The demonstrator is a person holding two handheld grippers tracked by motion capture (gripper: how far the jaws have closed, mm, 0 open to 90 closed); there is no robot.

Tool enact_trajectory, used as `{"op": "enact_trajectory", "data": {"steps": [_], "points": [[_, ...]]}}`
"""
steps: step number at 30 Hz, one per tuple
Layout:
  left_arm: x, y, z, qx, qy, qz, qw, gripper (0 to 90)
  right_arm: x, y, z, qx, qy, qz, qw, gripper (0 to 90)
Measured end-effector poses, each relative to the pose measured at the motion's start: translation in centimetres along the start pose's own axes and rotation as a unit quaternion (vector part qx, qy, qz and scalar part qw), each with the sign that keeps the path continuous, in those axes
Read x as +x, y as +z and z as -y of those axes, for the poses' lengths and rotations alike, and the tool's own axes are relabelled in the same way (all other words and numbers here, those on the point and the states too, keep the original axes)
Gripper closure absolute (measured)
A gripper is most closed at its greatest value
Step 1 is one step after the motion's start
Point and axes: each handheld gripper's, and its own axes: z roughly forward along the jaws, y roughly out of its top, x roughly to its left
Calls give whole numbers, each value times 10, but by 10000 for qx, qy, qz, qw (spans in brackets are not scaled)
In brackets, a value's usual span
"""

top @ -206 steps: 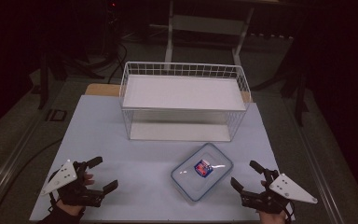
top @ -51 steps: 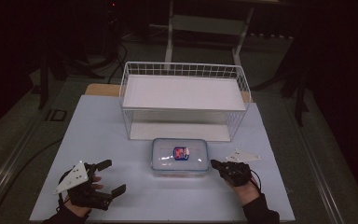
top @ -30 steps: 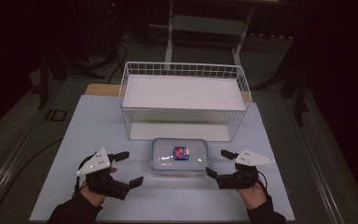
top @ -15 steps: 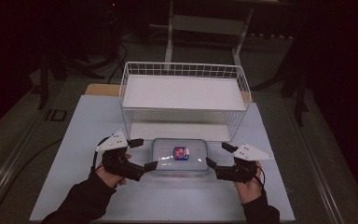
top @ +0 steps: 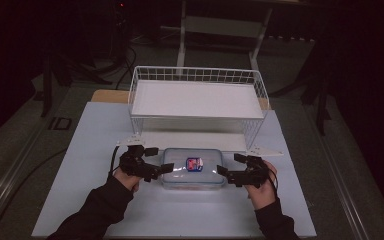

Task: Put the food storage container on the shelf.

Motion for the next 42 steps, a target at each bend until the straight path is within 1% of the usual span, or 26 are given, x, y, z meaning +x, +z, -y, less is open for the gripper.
{"op": "enact_trajectory", "data": {"steps": [1, 2, 3, 4, 7, 9, 10, 11, 14, 15, 17, 18, 21, 24, 26, 27, 29, 31, 33, 34, 35, 36, 39, 40, 41, 42], "points": [[2, 2, 1, 46, -69, 37, 10000, 3, -1, 3, 0, 48, 113, 46, 9999, 111], [6, 5, 2, 114, -214, 97, 9997, 3, -2, 4, 0, 79, 197, 34, 9998, 110], [9, 8, 3, 174, -332, 107, 9992, 3, -5, 7, 1, 103, 345, -63, 9993, 111], [12, 12, 5, 294, -430, 173, 9985, 3, -6, 10, 1, 131, 482, -13, 9987, 111], [17, 17, 9, 398, -680, 224, 9966, 4, -14, 16, 4, 284, 968, -189, 9947, 138], [22, 20, 11, 452, -1003, 343, 9933, 4, -18, 18, 5, 372, 1147, -232, 9924, 138], [25, 20, 12, 509, -1127, 329, 9918, 4, -20, 19, 5, 383, 1205, -261, 9916, 138], [26, 21, 13, 555, -1182, 239, 9912, 4, -22, 20, 6, 434, 1285, -321, 9902, 138], [33, 21, 15, 626, -1542, 237, 9858, 4, -27, 24, 7, 599, 1499, -501, 9856, 134], [35, 21, 15, 627, -1589, 216, 9851, 15, -28, 25, 7, 638, 1540, -546, 9845, 135], [39, 20, 17, 646, -1795, 205, 9814, 93, -30, 27, 8, 727, 1632, -617, 9820, 145], [41, 19, 18, 673, -1914, 191, 9790, 103, -30, 28, 8, 738, 1657, -626, 9814, 158], [44, 20, 20, 798, -2054, 96, 9754, 158, -31, 30, 10, 834, 1866, -795, 9757, 189], [49, 20, 23, 895, -2234, 96, 9706, 160, -33, 32, 11, 921, 2038, -906, 9705, 218], [53, 21, 25, 921, -2390, 149, 9665, 190, -33, 34, 11, 962, 2129, -938, 9678, 233], [54, 21, 25, 905, -2438, 164, 9655, 210, -33, 35, 11, 993, 2157, -982, 9664, 234], [57, 22, 27, 958, -2577, 254, 9611, 267, -33, 36, 12, 1057, 2181, -947, 9655, 239], [59, 23, 28, 985, -2608, 352, 9597, 325, -33, 38, 13, 1111, 2221, -934, 9642, 268], [60, 23, 29, 989, -2667, 469, 9575, 389, -34, 39, 15, 1146, 2306, -966, 9614, 289], [62, 23, 30, 1003, -2707, 573, 9557, 413, -34, 39, 15, 1156, 2330, -971, 9607, 292], [62, 23, 30, 996, -2767, 623, 9537, 437, -35, 39, 16, 1170, 2403, -1011, 9583, 297], [61, 24, 31, 995, -2758, 678, 9536, 461, -35, 39, 16, 1177, 2426, -1011, 9576, 300], [58, 23, 31, 1006, -2636, 640, 9572, 464, -37, 38, 17, 1183, 2492, -1067, 9553, 332], [57, 22, 31, 1017, -2529, 613, 9602, 465, -38, 38, 17, 1192, 2546, -1088, 9535, 346], [55, 22, 31, 1008, -2489, 607, 9614, 466, -39, 36, 17, 1171, 2580, -1125, 9524, 359], [53, 21, 30, 1014, -2405, 575, 9636, 467, -39, 36, 17, 1169, 2579, -1138, 9523, 365]]}}
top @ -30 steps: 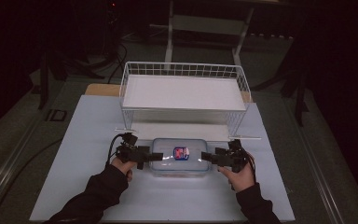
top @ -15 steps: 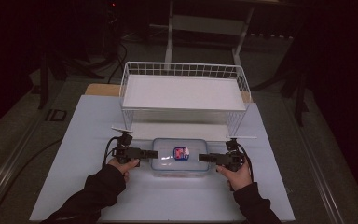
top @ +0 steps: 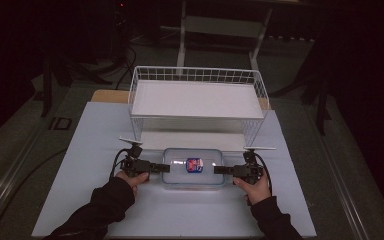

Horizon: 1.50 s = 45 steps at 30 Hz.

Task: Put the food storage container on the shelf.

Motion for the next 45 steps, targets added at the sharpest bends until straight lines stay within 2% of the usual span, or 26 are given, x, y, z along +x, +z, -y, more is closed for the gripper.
{"op": "enact_trajectory", "data": {"steps": [4, 7, 8, 13, 18, 22, 25, 29, 35, 39, 43, 45], "points": [[-8, -2, 4, -45, 223, -138, 9996, 474, 4, -4, 3, -51, -71, 25, 10000, 393], [-11, -4, 7, -98, 237, -145, 9996, 500, 6, -7, 5, -76, -61, 9, 10000, 419], [-13, -5, 9, -99, 297, -177, 9994, 504, 7, -8, 6, -79, -88, 8, 9999, 423], [-21, -7, 14, -179, 338, -271, 9989, 525, 12, -11, 10, -78, -196, 55, 9998, 433], [-30, -8, 16, -266, 553, -463, 9970, 534, 18, -15, 12, -84, -352, 104, 9993, 443], [-30, -7, 15, -270, 575, -458, 9969, 533, 21, -17, 11, -142, -455, 142, 9988, 444], [-31, -7, 12, -305, 561, -475, 9968, 534, 19, -17, 9, -168, -440, 130, 9988, 444], [-33, -8, 7, -405, 658, -466, 9959, 534, 18, -18, 6, -240, -419, 69, 9988, 444], [-37, -9, 0, -548, 861, -459, 9937, 534, 23, -24, -3, -411, -640, 131, 9970, 444], [-40, -9, -7, -699, 1103, -494, 9902, 534, 23, -27, -10, -562, -830, 117, 9949, 448], [-42, -6, -12, -790, 1261, -563, 9873, 533, 20, -29, -16, -713, -997, 86, 9924, 447], [-41, -4, -13, -830, 1240, -561, 9872, 533, 19, -29, -19, -745, -1054, 104, 9916, 447]]}}
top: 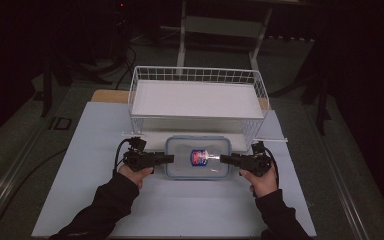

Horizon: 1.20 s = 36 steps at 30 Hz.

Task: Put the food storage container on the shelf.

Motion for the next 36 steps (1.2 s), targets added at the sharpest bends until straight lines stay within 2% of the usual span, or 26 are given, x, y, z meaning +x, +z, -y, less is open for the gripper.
{"op": "enact_trajectory", "data": {"steps": [9, 11, 19, 22, 27, 30, 31, 32, 34, 36], "points": [[9, 9, -10, -169, 153, -32, 9997, 533, -12, 6, -8, -192, -9, 7, 9998, 446], [11, 12, -11, -207, 101, -55, 9997, 532, -14, 8, -10, -205, -2, 17, 9998, 446], [18, 17, -22, -384, 277, -53, 9989, 532, -25, 13, -18, -358, -8, -29, 9994, 445], [20, 20, -25, -403, 232, -53, 9989, 531, -26, 15, -22, -419, -73, 9, 9991, 444], [25, 24, -30, -466, 296, -104, 9984, 530, -30, 18, -27, -523, -93, 50, 9986, 443], [25, 27, -31, -514, 208, -115, 9984, 527, -33, 21, -29, -574, -104, 49, 9983, 441], [28, 27, -32, -516, 339, -191, 9979, 527, -34, 22, -30, -597, -111, 58, 9981, 441], [25, 29, -32, -529, 206, -134, 9983, 527, -35, 23, -30, -595, -83, 56, 9982, 438], [30, 30, -32, -504, 375, -245, 9977, 526, -37, 25, -30, -633, -112, 88, 9979, 433], [32, 31, -32, -543, 373, -240, 9975, 525, -38, 27, -31, -650, -118, 124, 9977, 432]]}}
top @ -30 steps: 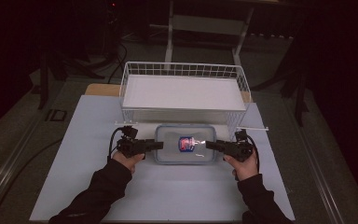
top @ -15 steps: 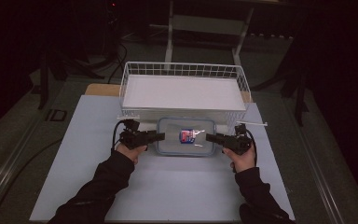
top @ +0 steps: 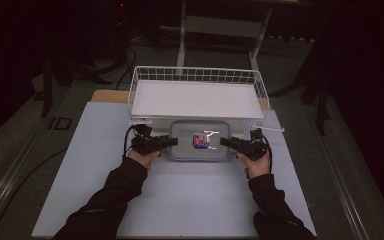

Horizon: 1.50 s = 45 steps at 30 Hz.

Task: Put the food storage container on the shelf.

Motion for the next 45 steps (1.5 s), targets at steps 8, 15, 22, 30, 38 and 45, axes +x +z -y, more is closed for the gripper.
{"op": "enact_trajectory", "data": {"steps": [8, 15, 22, 30, 38, 45], "points": [[6, 3, -1, -25, -112, -78, 9999, 523, -5, 10, 0, -42, 33, 43, 10000, 423], [7, 4, 0, -141, -57, -96, 9998, 517, -6, 11, -2, -95, 92, 50, 9999, 423], [11, 6, 6, -426, -102, -49, 9990, 511, -7, 12, -2, -135, 139, 75, 9998, 420], [13, 10, 10, -686, -264, -31, 9973, 494, -1, 17, -1, -268, 195, 346, 9989, 355], [11, 15, 10, -757, -273, -306, 9963, 484, 1, 25, -2, -325, 342, 581, 9972, 303], [9, 23, 13, -720, -395, -349, 9960, 449, -7, 34, 4, -224, 647, 578, 9960, 208]]}}
